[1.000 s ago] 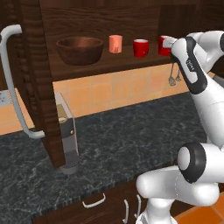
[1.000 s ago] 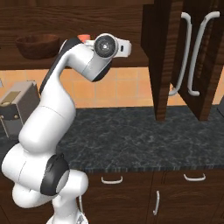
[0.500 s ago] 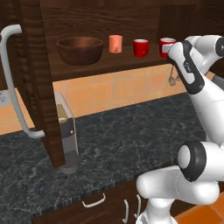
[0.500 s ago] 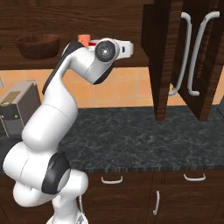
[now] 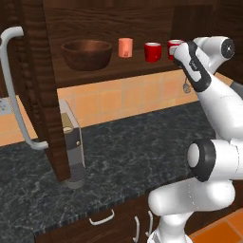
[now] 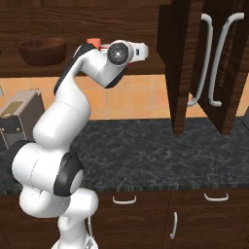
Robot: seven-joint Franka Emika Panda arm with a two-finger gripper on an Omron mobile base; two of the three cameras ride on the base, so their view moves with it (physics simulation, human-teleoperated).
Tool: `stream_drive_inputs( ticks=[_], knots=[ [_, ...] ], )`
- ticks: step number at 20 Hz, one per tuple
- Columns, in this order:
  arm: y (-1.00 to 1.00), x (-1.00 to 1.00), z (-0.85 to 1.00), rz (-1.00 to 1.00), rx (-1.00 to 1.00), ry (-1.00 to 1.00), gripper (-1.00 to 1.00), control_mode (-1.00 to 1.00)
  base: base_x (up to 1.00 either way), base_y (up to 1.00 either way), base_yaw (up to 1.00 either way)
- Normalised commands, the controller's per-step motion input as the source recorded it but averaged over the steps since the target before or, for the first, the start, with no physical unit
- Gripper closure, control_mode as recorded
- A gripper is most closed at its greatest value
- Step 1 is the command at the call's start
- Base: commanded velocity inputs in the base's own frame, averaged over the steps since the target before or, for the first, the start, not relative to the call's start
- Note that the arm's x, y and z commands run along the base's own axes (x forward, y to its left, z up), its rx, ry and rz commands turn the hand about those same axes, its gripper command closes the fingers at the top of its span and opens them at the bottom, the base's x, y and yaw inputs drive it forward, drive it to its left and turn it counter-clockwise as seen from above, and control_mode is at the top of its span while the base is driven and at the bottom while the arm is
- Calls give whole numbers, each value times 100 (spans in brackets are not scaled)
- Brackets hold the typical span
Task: Gather all objects into one cabinet and sort the glasses and bowls to opposite sides.
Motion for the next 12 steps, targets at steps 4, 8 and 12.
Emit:
stream_drive_inputs(
  ticks=[4,8,12],
  knots=[
    [-4,65,0,0,0,0,100,-100,0,0,0],
    [-15,37,-1,0,0,-1,100,-100,0,0,0],
    [-16,12,-11,0,0,-6,100,-100,0,0,0]
  ],
)
